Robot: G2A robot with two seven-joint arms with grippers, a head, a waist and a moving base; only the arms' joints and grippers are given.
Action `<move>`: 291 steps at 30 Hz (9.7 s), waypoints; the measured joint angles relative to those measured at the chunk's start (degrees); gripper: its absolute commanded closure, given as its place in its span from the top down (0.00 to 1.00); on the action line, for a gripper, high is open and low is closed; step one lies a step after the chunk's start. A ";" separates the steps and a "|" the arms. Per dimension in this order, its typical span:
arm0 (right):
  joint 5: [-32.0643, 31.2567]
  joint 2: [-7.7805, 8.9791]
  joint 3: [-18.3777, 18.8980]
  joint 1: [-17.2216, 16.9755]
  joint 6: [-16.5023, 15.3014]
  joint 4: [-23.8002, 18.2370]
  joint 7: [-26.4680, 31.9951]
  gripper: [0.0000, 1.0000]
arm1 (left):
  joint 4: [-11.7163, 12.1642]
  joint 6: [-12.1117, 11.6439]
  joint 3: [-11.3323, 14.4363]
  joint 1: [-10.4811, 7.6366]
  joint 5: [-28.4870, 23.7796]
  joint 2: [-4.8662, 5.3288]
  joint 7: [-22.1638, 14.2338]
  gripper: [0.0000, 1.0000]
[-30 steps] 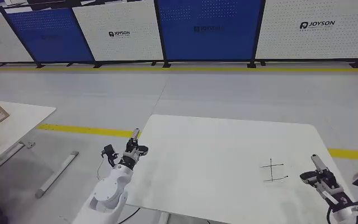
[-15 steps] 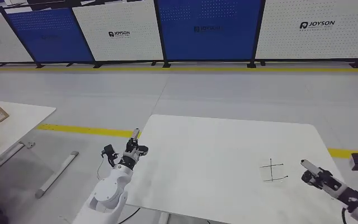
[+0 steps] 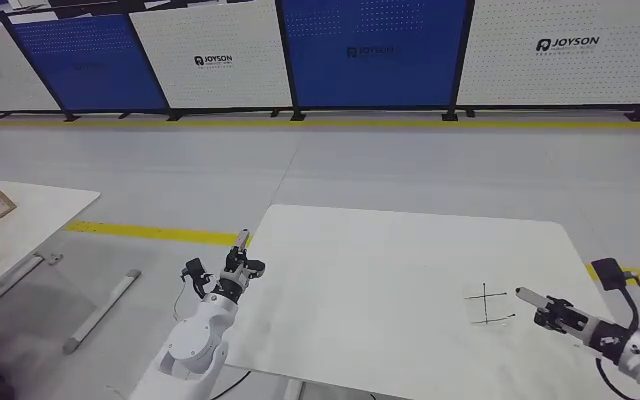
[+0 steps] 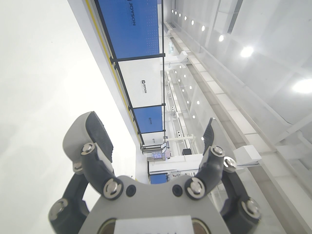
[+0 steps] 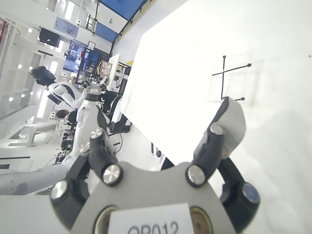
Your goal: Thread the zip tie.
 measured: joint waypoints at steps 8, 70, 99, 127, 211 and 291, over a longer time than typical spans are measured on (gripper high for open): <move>0.08 0.04 0.00 0.10 -0.10 -0.12 0.11 1.00 | 0.00 0.00 0.00 0.00 0.00 0.00 0.00 1.00; -0.22 10.41 -37.01 34.37 3.74 30.93 13.39 1.00 | 0.00 0.00 0.00 0.00 0.00 0.00 0.00 1.00; 3.02 9.55 -41.72 38.04 3.62 38.66 11.97 1.00 | 0.00 0.00 0.00 0.00 0.00 0.00 0.00 1.00; -0.34 10.41 -40.90 36.62 10.37 36.93 12.53 0.42 | 0.00 0.00 0.00 0.00 0.00 0.00 0.00 1.00; 1.97 13.18 -32.22 30.57 9.52 30.74 12.65 0.00 | 0.00 0.00 0.00 0.00 0.00 0.00 0.00 1.00; 8.76 9.60 -39.34 29.35 -15.38 14.58 -9.59 0.00 | 0.00 0.00 0.00 0.00 0.00 0.00 0.00 1.00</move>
